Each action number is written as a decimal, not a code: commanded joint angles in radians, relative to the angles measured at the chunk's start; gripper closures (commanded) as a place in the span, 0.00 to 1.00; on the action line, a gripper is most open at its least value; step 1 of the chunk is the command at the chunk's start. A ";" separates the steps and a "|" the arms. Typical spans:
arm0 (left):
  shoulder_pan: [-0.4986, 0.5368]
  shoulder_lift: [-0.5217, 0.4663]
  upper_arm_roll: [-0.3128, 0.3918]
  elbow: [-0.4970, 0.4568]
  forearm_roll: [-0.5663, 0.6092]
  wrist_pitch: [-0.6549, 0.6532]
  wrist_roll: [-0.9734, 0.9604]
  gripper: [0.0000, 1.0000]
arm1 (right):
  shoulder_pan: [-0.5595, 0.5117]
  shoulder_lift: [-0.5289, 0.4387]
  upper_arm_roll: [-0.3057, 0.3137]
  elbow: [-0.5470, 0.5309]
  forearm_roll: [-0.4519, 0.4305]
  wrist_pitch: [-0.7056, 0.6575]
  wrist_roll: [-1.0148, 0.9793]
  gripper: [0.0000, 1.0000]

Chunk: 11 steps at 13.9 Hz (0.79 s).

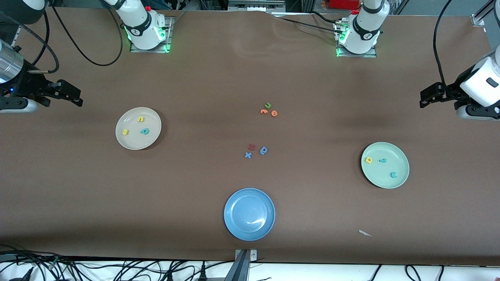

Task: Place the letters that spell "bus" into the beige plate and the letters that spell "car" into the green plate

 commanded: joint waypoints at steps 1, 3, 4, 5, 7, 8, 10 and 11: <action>-0.007 -0.008 0.014 -0.014 -0.028 0.006 0.024 0.00 | -0.010 0.003 0.010 0.015 -0.018 -0.006 -0.006 0.00; -0.009 -0.008 0.014 -0.014 -0.028 0.006 0.018 0.00 | -0.010 0.006 0.010 0.015 -0.015 -0.006 -0.006 0.00; -0.011 -0.008 0.013 -0.014 -0.028 0.006 0.015 0.00 | -0.010 0.006 0.010 0.015 -0.015 -0.006 -0.006 0.00; -0.011 -0.008 0.013 -0.012 -0.028 0.006 0.016 0.00 | -0.010 0.004 0.010 0.015 -0.016 -0.006 -0.006 0.00; -0.007 -0.008 0.013 -0.009 -0.026 0.006 0.022 0.00 | -0.010 0.004 0.009 0.015 -0.015 -0.006 -0.006 0.00; -0.007 -0.008 0.013 -0.012 -0.026 0.006 0.022 0.00 | -0.010 0.006 0.010 0.015 -0.015 -0.006 -0.006 0.00; -0.007 -0.008 0.013 -0.012 -0.026 0.006 0.027 0.00 | -0.010 0.004 0.010 0.015 -0.019 -0.006 -0.007 0.00; -0.004 -0.007 0.013 -0.012 -0.025 0.007 0.028 0.00 | -0.011 0.006 0.009 0.015 -0.019 -0.006 -0.007 0.00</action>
